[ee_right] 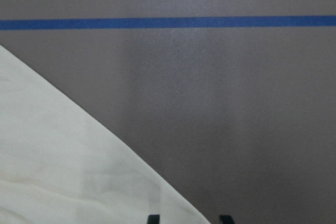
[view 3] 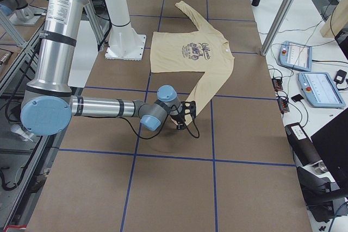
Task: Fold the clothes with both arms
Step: 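Lower the right gripper onto the sleeve cuff nearest it and grasp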
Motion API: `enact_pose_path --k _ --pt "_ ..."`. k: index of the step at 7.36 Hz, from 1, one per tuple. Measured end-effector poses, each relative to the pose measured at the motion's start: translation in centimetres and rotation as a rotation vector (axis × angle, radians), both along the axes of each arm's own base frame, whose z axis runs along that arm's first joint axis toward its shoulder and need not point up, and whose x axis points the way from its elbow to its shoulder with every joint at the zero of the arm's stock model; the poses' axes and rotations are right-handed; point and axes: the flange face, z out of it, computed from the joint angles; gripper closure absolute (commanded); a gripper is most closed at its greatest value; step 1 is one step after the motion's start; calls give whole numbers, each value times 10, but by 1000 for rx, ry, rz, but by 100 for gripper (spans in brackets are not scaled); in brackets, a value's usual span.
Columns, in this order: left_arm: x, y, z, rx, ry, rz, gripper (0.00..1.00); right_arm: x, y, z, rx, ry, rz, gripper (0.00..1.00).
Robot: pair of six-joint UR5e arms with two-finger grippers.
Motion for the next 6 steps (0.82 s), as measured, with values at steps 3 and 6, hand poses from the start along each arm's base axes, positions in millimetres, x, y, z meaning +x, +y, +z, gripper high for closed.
enact_pose_path --k 3,6 --pt "0 0 0 -1 0 0 0 -3 2 8 -3 18 0 53" --pt "0 0 0 1 0 -1 0 -5 4 9 -6 20 -5 88"
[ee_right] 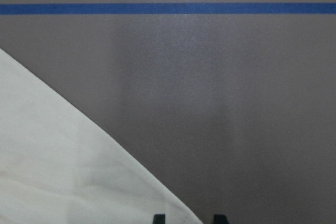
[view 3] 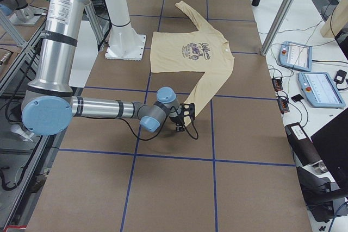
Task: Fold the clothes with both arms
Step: 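Lower the right gripper onto the sleeve cuff nearest it and grasp, then lift the held sleeve and fold it across the shirt front toward the other sleeve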
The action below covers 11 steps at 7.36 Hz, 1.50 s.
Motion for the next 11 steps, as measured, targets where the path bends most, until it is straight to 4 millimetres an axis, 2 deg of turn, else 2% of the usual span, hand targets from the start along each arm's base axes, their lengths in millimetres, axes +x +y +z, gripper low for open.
enact_pose_path --k 1,4,6,8,9,11 --pt "0 0 0 0 0 0 0 0 0 0 -2 0 0 100" --pt "0 0 1 -2 0 -1 0 -5 2 -5 -33 -24 25 100" --pt "0 0 1 -3 0 0 0 -7 0 -30 -15 -61 29 100" --pt "0 0 1 -3 0 0 0 -9 -3 -78 25 -129 51 100" --pt "0 0 1 -3 0 0 0 -12 -10 -109 48 -169 68 100" --pt "0 0 2 -3 0 0 0 -39 -48 -184 56 -240 128 100"
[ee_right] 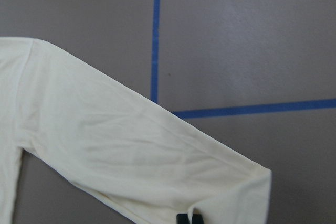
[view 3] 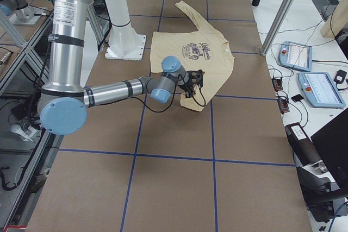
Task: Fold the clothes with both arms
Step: 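Lift the held sleeve and fold it across the shirt front toward the other sleeve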
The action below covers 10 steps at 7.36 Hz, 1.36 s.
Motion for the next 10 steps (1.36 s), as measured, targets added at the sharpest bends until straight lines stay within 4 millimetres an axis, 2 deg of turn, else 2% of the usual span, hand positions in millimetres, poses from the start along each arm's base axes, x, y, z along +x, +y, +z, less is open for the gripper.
enact_pose_path --k 2,4,5,7,8,9,10 --pt "0 0 0 1 0 0 0 -53 -57 -111 -42 -43 96 100" --pt "0 -1 0 1 0 1 0 -122 -91 -235 -92 -20 157 100" --pt "0 -1 0 0 1 1 0 -154 -108 -286 -113 -26 190 100" --pt "0 -1 0 -1 1 0 0 -224 -143 -382 -137 -44 237 100" --pt "0 -1 0 -1 2 0 0 -259 -147 -418 -141 -41 244 100" --pt "0 -1 0 -1 2 0 0 -293 -145 -444 -148 -31 247 100" --pt "0 -1 0 -2 2 0 0 -323 -142 -466 -166 -21 245 50"
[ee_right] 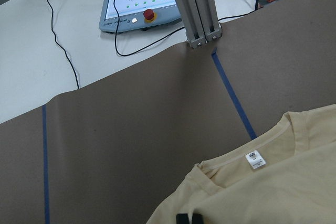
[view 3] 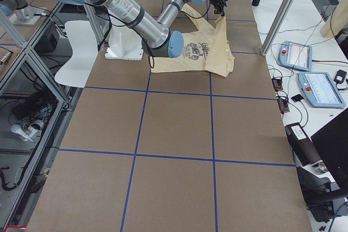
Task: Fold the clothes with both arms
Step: 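Lift the held sleeve and fold it across the shirt front toward the other sleeve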
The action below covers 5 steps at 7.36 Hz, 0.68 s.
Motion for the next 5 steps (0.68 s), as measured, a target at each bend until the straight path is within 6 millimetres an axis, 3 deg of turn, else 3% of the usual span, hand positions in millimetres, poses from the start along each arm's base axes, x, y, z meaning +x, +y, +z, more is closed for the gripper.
enact_pose_path --k 1,3,5 --pt "0 0 0 0 0 0 0 -28 3 -23 -18 9 -4 1" --pt "0 0 1 -2 0 1 0 -61 13 -46 -22 35 9 0" --pt "1 0 1 -4 3 2 0 -69 13 -51 -29 47 10 0"
